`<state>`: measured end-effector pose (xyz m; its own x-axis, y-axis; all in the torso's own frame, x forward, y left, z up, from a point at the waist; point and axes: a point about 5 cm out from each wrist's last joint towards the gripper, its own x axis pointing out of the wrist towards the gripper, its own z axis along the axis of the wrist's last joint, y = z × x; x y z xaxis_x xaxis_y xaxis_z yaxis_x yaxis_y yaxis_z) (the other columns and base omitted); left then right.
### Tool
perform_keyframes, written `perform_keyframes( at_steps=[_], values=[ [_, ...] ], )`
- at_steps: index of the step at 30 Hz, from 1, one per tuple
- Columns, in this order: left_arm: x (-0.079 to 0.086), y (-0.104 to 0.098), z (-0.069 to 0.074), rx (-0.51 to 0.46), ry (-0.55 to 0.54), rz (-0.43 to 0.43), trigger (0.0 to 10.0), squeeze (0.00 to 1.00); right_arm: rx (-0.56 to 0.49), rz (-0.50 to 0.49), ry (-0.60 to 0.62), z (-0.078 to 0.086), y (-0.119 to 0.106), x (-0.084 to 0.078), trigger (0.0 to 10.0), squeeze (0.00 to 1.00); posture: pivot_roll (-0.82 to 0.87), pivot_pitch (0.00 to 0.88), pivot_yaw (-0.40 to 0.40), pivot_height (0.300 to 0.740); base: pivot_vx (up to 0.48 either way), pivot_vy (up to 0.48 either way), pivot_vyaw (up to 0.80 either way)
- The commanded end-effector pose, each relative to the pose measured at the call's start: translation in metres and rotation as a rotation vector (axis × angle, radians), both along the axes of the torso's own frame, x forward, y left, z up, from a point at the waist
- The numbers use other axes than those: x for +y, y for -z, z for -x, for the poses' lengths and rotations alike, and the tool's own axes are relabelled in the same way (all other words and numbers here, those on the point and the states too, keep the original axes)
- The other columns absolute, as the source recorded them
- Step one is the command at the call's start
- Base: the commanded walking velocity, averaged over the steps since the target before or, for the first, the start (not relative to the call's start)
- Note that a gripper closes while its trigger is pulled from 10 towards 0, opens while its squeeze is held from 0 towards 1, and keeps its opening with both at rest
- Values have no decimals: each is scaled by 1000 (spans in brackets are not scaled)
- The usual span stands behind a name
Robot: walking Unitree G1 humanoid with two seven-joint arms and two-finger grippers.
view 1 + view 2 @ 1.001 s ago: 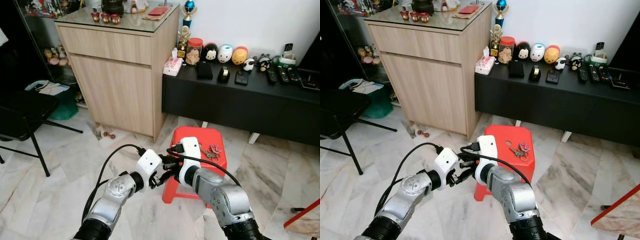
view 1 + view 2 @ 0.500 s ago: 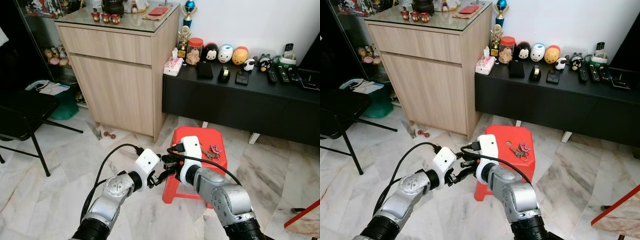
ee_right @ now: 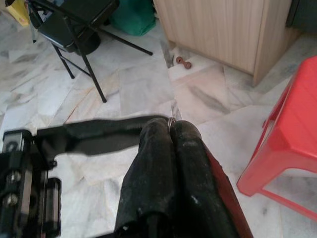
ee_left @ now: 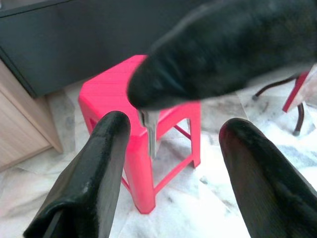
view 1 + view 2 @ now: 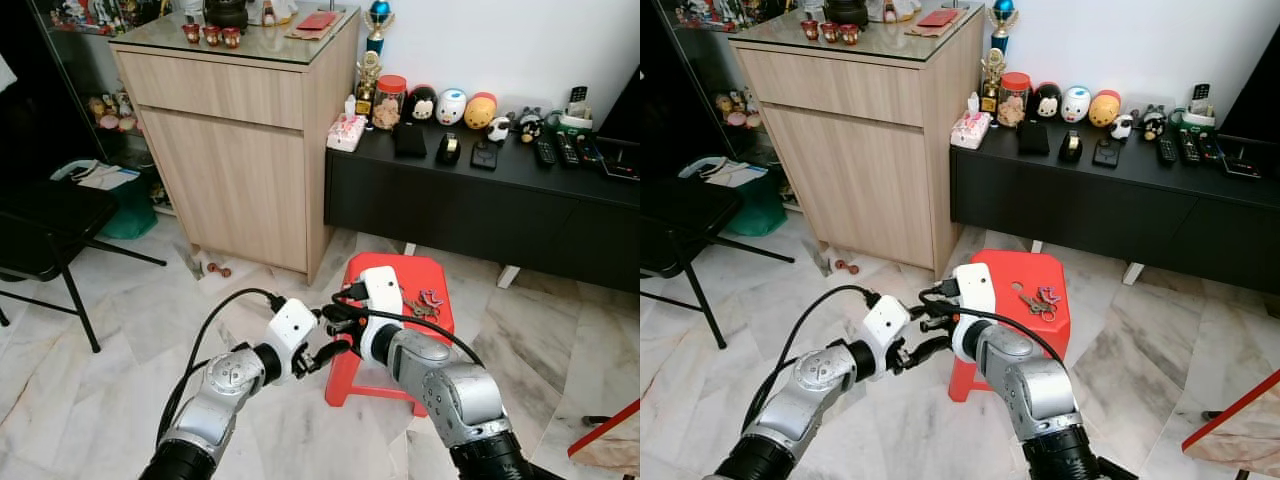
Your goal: Hang keys on a hook
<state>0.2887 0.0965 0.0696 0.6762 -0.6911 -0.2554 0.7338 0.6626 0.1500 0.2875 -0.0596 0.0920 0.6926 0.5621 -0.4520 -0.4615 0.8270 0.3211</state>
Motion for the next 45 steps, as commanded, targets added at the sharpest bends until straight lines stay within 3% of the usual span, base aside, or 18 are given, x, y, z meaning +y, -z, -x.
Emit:
perform_keyframes(
  at_steps=[1,20,27,34,35,36,37,41,45],
  values=[
    [3,-4,-1,-6,-27,31,10000,0,23,8,-12,3,4,0,10000,0,-27,0,-47,740,0,0,0],
    [3,-4,-3,-8,-39,44,10000,0,31,-1,-17,5,4,2,10000,0,-27,0,-49,740,0,0,0],
    [4,-2,-3,10,-58,57,10000,0,34,-74,42,1,-1,5,10000,0,-25,0,-45,740,0,0,0],
    [7,-3,-6,44,-91,124,10000,0,45,-93,50,1,-2,4,10000,0,-22,0,-45,740,0,0,0],
    [7,-3,-6,45,-93,127,5373,0,46,-91,53,1,-1,4,10000,0,-24,0,-44,740,0,0,0],
    [7,-3,-6,45,-94,128,5373,0,48,-90,57,1,-1,4,10000,0,-24,0,-44,740,0,0,0],
    [7,-3,-6,45,-94,127,4510,0,49,-91,60,0,-1,3,10000,0,-24,0,-44,740,0,0,0],
    [7,-3,-6,46,-93,130,4549,0,51,-93,59,0,-1,3,10000,0,-23,0,-45,740,0,0,0],
    [7,-3,-6,49,-94,136,3961,0,53,-94,55,1,0,4,10000,0,-21,0,-47,740,0,0,0]
  ],
)
